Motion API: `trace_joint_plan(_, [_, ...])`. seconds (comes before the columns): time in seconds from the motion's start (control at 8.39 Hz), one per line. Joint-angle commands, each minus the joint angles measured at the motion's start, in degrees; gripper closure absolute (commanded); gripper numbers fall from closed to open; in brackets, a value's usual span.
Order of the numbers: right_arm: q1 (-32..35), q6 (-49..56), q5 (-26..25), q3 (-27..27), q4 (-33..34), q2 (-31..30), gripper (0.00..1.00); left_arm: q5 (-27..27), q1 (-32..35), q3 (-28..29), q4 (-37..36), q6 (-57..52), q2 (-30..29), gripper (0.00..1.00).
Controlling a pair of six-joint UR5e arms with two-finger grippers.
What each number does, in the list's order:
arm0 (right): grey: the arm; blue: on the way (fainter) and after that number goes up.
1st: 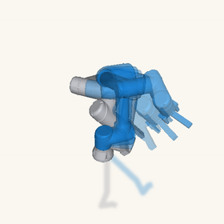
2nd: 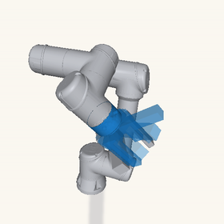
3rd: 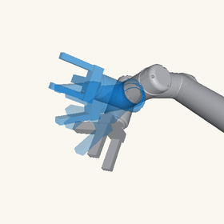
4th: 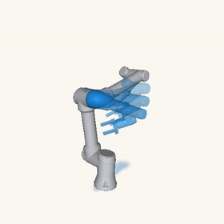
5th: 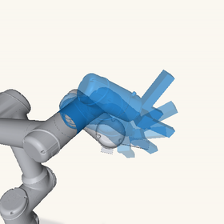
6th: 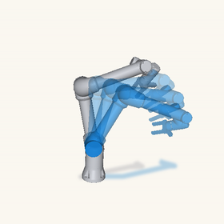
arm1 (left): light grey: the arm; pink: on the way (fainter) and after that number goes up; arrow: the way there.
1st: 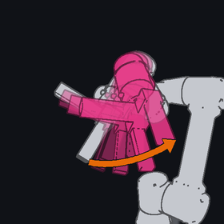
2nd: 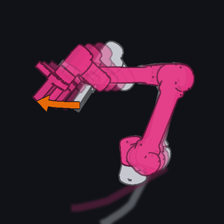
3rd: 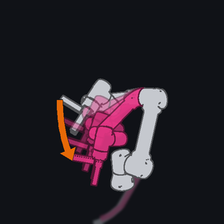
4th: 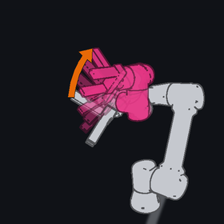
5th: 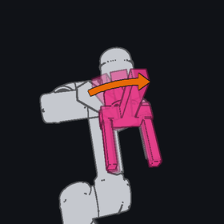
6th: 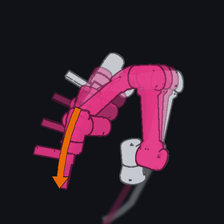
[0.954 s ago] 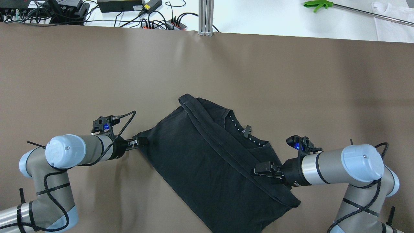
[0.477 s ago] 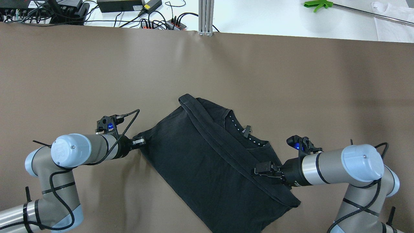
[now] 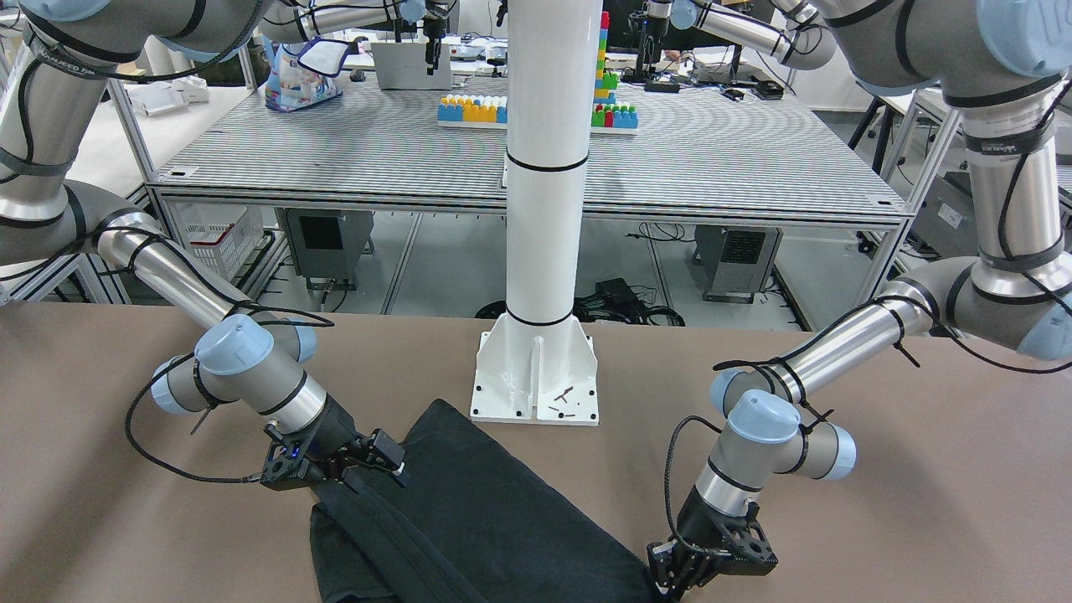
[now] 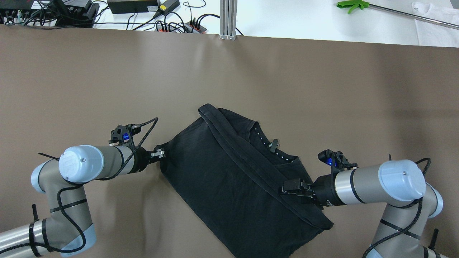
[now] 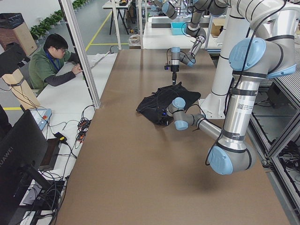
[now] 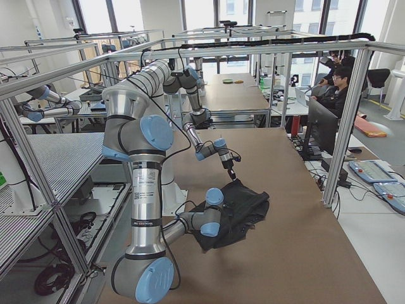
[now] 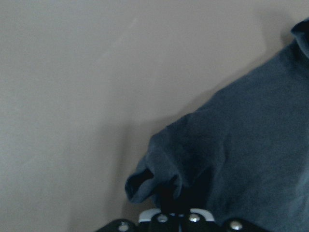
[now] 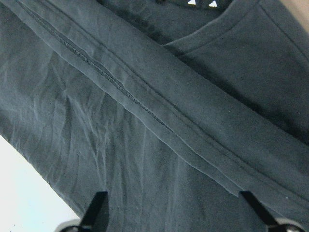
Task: Fold clothes
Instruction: 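Hold the corner with the left gripper while the right gripper holds its edge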
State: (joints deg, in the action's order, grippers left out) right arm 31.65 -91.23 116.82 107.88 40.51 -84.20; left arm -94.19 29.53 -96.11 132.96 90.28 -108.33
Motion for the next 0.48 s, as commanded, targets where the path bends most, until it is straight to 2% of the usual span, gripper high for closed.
trace_joint_plan(0.0, [0.08,-0.09,-0.01,0.04,-0.09,0.0,0.06,0.05,2.1,0.57,-0.16,-0.72,-0.21,1.0])
trace_joint_plan(0.12, [0.0,-0.09,-0.7,0.05,-0.09,0.0,0.06,0.06,4.03,1.27,-0.25,-1.68,-0.99,1.0])
trace_joint_plan(0.36, [-0.01,-0.09,-1.68,0.05,-0.09,-0.09,0.06,0.05,7.45,8.0,-0.16,-4.48,-7.2,1.0])
